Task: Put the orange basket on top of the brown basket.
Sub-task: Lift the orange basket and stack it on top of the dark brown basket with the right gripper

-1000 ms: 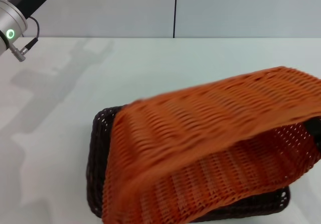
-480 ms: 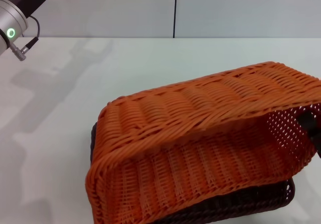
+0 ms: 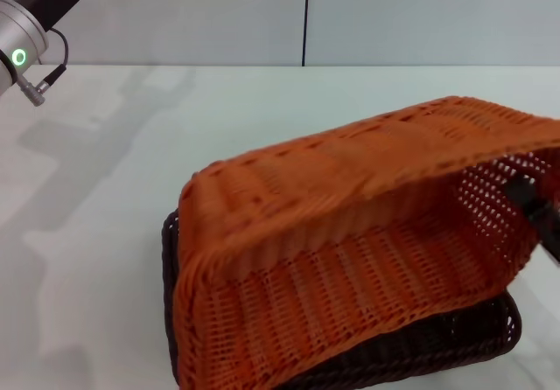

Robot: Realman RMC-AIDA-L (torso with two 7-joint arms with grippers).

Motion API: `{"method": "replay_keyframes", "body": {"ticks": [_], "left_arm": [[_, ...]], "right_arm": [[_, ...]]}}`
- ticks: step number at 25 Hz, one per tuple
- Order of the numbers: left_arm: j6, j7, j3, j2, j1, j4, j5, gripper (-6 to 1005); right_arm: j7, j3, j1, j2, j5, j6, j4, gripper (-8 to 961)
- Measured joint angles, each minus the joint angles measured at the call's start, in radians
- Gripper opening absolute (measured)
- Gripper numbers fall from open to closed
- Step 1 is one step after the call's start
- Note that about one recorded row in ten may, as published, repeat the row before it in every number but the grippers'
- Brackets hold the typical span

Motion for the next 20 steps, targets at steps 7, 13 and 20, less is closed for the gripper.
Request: {"method": "replay_keyframes", "body": {"ticks": [7, 13, 20], "left_arm": [[0.001, 0.0, -0.001, -0.001, 0.0, 0.0, -0.002, 841], [0.004, 0.0, -0.002, -0.002, 0.001, 0.0, -0.006, 841], [0.009, 0.0, -0.013, -0.001, 0.002, 0.002, -0.006, 841]], "right_arm": [[0.119, -0.067, 0.054, -0.002, 0.0, 0.085, -0.062, 584], [0.145, -0.075, 0.072, -0.002, 0.0, 0.078, -0.094, 584], [0.155, -0.075, 0.075, -0.003, 0.0, -0.013, -0.164, 584]]}}
